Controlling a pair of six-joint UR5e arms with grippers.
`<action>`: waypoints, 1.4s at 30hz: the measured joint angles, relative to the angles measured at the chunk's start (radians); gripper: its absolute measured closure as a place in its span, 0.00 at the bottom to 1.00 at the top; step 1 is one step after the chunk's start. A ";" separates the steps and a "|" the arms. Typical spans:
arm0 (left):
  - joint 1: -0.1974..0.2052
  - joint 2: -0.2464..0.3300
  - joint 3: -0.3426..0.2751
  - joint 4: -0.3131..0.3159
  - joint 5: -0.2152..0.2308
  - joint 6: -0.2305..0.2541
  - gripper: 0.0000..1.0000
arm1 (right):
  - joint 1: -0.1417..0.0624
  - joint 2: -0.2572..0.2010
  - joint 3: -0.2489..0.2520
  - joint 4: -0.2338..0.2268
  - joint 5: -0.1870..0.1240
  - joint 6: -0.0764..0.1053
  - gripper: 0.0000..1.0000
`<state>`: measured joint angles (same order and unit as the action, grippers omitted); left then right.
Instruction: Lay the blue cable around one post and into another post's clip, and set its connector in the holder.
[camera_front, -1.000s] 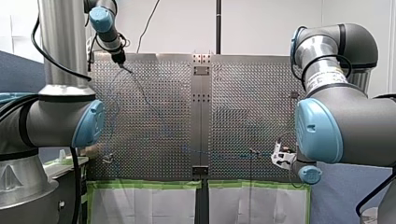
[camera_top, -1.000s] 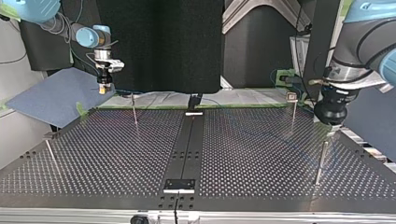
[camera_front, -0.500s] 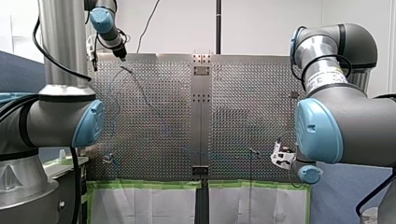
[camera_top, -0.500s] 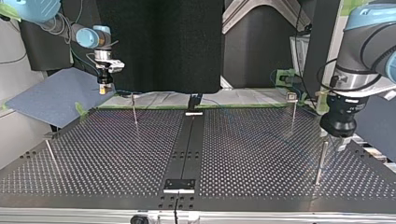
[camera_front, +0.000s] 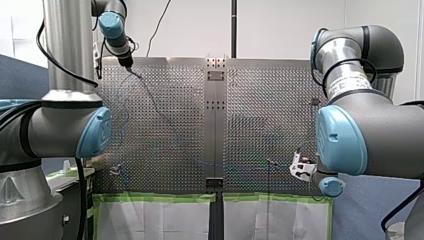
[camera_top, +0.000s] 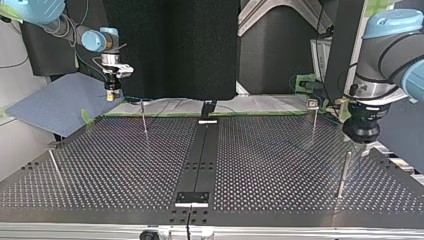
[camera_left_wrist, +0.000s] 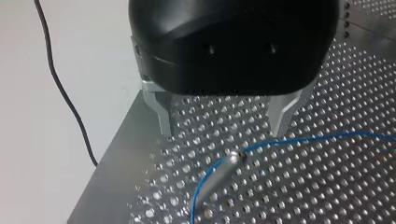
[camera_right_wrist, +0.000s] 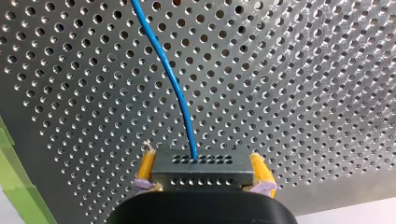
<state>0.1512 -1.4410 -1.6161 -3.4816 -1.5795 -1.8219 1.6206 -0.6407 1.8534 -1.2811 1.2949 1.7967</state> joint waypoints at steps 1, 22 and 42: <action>-0.001 0.000 0.000 -0.004 -0.007 0.002 0.00 | 0.000 0.000 0.000 0.000 0.000 0.000 1.00; -0.008 0.000 0.000 -0.056 -0.105 0.044 0.00 | 0.000 0.000 0.000 0.003 0.000 0.003 1.00; -0.010 0.000 0.000 -0.056 -0.107 0.044 0.00 | 0.000 0.000 0.000 0.003 0.000 0.003 1.00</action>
<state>0.1416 -1.4410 -1.6164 -3.5371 -1.6864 -1.7783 1.6207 -0.6407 1.8532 -1.2780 1.2947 1.7998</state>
